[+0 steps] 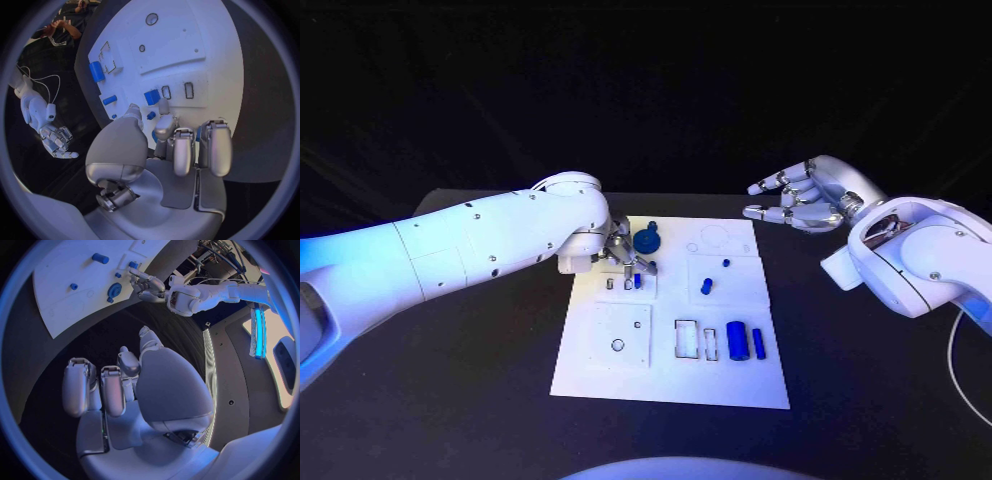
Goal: Assemble the parts on the task board
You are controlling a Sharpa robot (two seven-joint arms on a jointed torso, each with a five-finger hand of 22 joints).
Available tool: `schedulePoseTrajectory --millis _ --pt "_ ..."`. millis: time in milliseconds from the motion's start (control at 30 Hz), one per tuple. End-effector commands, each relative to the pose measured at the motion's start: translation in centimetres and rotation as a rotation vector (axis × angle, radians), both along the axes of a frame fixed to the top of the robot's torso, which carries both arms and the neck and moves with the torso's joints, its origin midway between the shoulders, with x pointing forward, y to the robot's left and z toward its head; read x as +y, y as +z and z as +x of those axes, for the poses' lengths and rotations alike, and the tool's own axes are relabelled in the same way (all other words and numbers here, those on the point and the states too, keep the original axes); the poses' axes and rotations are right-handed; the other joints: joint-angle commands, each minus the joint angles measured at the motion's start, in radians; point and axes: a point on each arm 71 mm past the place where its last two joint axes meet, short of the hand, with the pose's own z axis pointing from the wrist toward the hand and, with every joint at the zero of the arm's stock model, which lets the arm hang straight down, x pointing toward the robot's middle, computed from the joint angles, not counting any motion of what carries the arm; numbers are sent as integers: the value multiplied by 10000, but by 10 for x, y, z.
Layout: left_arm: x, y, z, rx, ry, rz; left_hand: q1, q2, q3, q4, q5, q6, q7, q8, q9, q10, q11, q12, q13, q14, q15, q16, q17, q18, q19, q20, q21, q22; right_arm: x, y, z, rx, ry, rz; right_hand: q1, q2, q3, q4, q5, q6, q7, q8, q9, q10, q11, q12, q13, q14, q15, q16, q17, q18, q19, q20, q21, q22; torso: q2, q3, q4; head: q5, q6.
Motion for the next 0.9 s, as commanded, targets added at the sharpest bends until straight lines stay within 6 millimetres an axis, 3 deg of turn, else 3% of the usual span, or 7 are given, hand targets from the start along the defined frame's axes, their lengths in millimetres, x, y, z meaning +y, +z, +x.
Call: schedulePoseTrajectory --millis 33,900 --pt "2 -2 -1 356 239 567 157 -10 81 0 -16 -98 -2 67 48 12 -55 65 24 1050 -43 30 2633 -143 472 -7 69 1019 1 -1 0 82 109 -89 3 70 -5 -77 35 64 -23 -19 -13 21 -81 -28 -4 751 -49 -37 1326 16 -6 -96 -43 -6 -3 10 6 -10 -26" --pt "0 -6 -2 604 61 754 600 237 379 -47 -16 -246 -6 252 315 -30 -56 14 -30 1050 -37 30 2633 -145 466 7 75 1046 1 -3 1 131 99 -119 -5 75 -15 -77 86 75 -24 -20 -13 14 -83 -45 -20 749 -51 -44 1318 23 -21 -98 -63 -43 13 15 2 -16 -82"
